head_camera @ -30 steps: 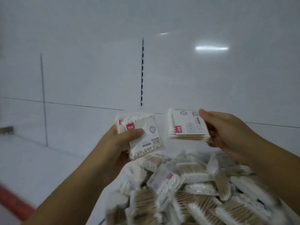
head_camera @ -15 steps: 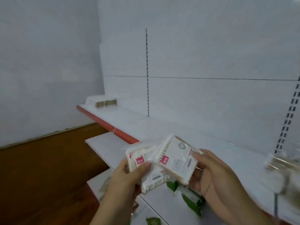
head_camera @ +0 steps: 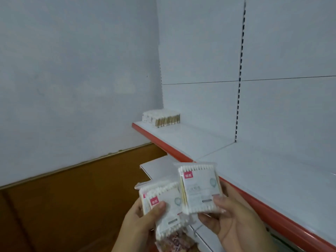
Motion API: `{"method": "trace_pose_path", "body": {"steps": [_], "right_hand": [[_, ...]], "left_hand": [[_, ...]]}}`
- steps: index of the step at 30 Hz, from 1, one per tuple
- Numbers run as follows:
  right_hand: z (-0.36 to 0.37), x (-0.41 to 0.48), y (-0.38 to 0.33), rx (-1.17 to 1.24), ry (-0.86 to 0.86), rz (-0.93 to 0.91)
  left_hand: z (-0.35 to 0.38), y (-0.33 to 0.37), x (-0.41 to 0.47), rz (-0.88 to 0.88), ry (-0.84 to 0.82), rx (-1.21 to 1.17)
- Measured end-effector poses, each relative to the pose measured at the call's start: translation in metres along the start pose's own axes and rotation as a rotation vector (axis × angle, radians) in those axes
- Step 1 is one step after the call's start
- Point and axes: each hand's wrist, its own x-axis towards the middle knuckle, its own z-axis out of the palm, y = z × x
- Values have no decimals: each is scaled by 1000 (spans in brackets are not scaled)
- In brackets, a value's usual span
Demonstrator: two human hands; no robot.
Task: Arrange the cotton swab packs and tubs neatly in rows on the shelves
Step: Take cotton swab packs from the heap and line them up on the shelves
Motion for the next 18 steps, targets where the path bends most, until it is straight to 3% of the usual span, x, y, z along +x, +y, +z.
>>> {"method": "trace_pose_path", "body": {"steps": [6, 10, 15, 18], "right_hand": [[62, 140, 20, 55, -79, 25], [95, 217, 49, 46, -81, 62], [124, 314, 91, -12, 53, 30], [146, 373, 115, -64, 219, -32]], "left_hand": [[-71, 73, 107, 179, 102, 22], [-125, 88, 171, 161, 109, -2], [-191, 103, 269, 88, 59, -42], [-233, 128, 330, 58, -6, -72]]}}
